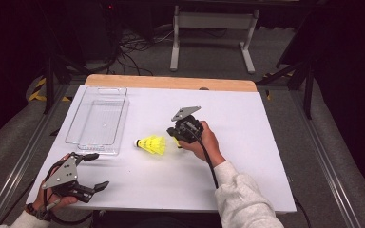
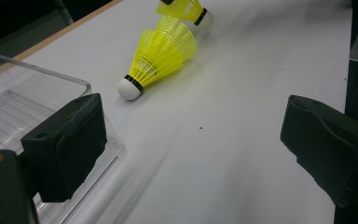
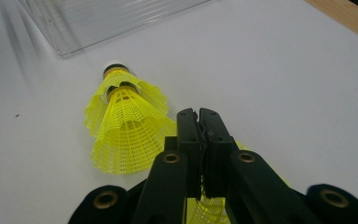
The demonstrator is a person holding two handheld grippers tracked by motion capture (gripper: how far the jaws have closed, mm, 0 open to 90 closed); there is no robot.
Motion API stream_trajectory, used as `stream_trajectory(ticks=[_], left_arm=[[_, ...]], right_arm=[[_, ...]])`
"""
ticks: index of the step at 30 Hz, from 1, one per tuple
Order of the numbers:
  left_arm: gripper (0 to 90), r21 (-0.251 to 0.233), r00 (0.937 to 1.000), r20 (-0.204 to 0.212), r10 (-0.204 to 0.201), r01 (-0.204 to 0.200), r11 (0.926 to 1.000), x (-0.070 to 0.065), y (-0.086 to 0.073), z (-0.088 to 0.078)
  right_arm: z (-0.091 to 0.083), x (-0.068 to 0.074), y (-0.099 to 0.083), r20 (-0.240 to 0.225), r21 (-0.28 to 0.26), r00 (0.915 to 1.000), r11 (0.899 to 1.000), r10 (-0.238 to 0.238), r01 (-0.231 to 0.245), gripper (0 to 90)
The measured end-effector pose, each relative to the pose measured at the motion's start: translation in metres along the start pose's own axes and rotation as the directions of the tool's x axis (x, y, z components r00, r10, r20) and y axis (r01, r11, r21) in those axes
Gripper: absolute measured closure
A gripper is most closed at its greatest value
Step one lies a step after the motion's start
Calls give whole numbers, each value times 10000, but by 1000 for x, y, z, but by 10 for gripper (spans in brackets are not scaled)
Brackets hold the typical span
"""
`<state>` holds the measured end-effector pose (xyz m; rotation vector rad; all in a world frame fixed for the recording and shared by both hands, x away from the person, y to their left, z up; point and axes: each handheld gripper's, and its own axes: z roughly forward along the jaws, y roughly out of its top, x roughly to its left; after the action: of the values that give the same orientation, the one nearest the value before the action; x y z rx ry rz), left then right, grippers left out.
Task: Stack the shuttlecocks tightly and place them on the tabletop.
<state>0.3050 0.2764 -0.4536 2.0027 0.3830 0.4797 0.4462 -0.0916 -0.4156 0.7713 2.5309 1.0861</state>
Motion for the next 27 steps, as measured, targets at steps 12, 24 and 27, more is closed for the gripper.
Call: stream_trajectory(ticks=[12, 24, 27], left_arm=[[78, 49, 10000, 4, 0, 0, 10000, 0, 0, 1], [77, 58, 10000, -13, -12, 12, 10000, 1, 0, 1], [77, 35, 10000, -20, 15, -15, 10000, 0, 0, 0]], right_arm=[[-15, -10, -25, -106, 684, 9991, 9969, 399, -391, 538], [-40, -14, -55, -674, 1439, 9971, 9893, 362, -262, 399], [-42, -14, -66, -704, 1483, 9973, 9889, 230, -123, 394]])
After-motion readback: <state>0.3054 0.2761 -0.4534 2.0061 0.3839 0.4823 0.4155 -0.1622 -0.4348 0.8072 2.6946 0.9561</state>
